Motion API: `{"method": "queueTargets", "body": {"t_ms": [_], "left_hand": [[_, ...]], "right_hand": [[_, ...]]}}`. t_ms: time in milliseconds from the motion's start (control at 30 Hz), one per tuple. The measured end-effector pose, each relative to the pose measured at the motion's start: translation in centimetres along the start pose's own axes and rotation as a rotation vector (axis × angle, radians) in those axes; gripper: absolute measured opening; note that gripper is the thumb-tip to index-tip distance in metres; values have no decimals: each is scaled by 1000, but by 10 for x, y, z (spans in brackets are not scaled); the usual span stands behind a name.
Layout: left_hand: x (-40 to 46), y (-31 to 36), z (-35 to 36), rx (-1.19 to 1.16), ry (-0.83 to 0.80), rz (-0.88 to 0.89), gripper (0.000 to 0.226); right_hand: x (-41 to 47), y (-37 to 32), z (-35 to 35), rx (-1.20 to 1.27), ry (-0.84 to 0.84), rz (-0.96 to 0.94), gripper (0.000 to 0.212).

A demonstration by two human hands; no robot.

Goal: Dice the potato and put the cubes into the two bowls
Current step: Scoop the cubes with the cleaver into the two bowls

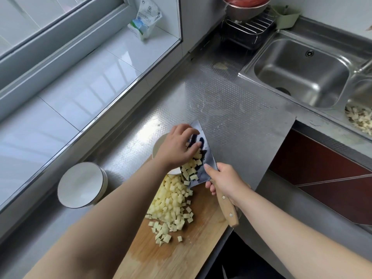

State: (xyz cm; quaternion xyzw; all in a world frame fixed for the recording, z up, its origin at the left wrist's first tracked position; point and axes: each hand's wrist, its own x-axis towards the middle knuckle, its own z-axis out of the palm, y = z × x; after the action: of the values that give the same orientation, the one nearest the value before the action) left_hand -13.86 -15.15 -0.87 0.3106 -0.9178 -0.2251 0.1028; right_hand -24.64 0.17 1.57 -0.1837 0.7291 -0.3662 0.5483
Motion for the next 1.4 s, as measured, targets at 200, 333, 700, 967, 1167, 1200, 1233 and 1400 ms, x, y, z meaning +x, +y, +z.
{"method": "queueTargets", "body": {"t_ms": [200,333,700,967,1167,1200,1233,1400], "left_hand": [[12,-6,3,-93,-16,-117,23],[23,-14,-3,-120,-9,-136,19],[3,-37,6,-93,43,-127,9],[-22,-37,10,-56,111,-161,15],[-3,-9,9,-51,238,-25,34],[0,-5,12,-48,234,-20,33],[1,-3,15,-49,236,-20,32],[-5,-11,23,21,252,-22,13]], "right_hand": [[20,-5,9,3,31,-11,33],[33,-11,14,28,56,-30,30],[59,-3,9,-59,114,-118,33],[66,-5,7,-72,166,-176,36],[63,-8,13,-179,162,-252,37],[62,-8,15,-202,169,-274,36],[60,-8,16,-220,175,-295,35],[54,-8,21,-207,241,-325,41]]}}
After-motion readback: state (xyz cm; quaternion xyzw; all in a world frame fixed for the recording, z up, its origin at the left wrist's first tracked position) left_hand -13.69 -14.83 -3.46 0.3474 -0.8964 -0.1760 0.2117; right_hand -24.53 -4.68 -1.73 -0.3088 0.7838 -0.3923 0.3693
